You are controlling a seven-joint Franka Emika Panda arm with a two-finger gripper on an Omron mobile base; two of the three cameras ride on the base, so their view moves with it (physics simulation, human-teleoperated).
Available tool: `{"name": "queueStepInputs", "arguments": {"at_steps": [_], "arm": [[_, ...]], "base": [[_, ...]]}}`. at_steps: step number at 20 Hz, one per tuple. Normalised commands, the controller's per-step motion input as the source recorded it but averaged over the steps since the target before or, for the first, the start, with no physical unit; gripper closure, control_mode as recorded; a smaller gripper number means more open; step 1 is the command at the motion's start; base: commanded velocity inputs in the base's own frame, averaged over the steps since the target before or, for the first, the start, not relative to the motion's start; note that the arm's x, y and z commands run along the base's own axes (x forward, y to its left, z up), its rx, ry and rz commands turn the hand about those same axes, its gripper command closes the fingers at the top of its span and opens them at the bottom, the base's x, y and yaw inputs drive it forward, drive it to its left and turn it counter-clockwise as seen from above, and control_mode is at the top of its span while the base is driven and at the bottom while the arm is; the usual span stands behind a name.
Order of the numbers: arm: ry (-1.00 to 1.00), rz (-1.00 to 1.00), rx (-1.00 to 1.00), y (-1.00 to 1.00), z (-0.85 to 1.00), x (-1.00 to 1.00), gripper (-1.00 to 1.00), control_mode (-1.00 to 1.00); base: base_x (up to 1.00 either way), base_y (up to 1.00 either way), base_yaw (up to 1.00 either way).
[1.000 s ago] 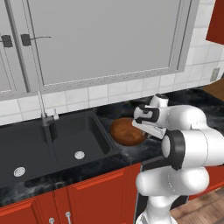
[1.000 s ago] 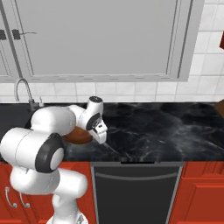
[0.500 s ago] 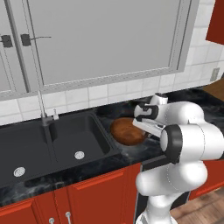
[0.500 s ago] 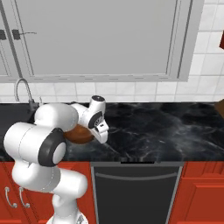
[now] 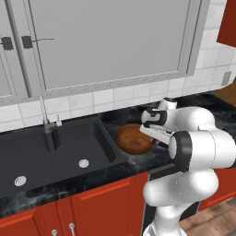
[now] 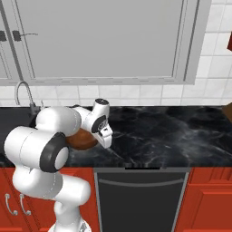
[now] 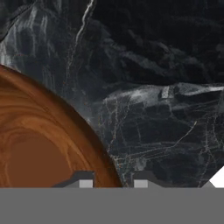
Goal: Pick the cup and bowl from the counter and place them on the counter next to the sink.
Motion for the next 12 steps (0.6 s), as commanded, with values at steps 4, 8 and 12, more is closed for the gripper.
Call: {"name": "queueStepInputs", "arguments": {"at_steps": [4, 8, 12], "arm": [[0.0, 0.0, 0.0, 0.0, 0.0, -0.03, -1.0, -1.0], [-0.13, 0.0, 0.0, 0.0, 0.17, -0.34, -1.0, -1.0], [-0.14, 0.02, 0.0, 0.0, 0.62, -0.59, -1.0, -1.0]], "base": [[0.0, 0.0, 0.0], [0.0, 0.0, 0.0], [0.0, 0.0, 0.0]]}}
